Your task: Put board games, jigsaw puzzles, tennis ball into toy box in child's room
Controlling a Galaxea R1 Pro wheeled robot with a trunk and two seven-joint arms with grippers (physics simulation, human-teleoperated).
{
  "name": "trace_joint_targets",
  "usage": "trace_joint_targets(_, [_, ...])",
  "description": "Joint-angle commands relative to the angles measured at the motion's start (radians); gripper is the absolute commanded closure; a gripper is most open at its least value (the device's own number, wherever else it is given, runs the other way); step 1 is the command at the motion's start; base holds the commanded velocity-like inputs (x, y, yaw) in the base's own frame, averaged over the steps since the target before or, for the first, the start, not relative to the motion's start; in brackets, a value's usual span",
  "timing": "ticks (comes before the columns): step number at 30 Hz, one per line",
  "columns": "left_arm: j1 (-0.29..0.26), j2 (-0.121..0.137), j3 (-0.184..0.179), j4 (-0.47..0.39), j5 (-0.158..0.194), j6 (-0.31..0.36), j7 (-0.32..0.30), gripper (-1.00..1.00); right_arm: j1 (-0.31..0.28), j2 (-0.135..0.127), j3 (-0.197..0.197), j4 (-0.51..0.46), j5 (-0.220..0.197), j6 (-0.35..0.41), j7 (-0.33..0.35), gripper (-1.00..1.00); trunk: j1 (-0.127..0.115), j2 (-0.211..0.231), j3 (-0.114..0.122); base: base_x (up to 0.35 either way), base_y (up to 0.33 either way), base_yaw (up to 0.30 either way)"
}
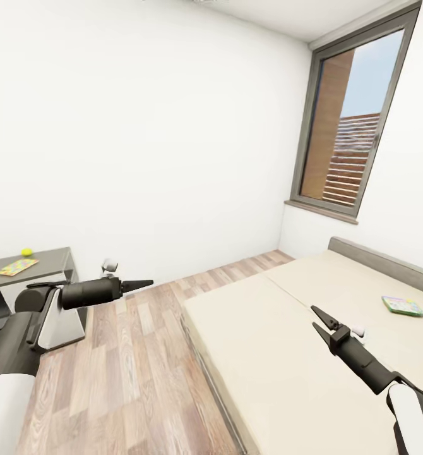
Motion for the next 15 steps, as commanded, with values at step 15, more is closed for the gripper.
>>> trace_joint_targets(15, [0.000,0.000,0.000,0.001,0.003,0.007,-0.001,-1.00,0.000,0.000,-0.002,0.000,-0.002,0.006,0.001,-1.00,0.000,-0.001,0.000,-0.103,0.000,0.115])
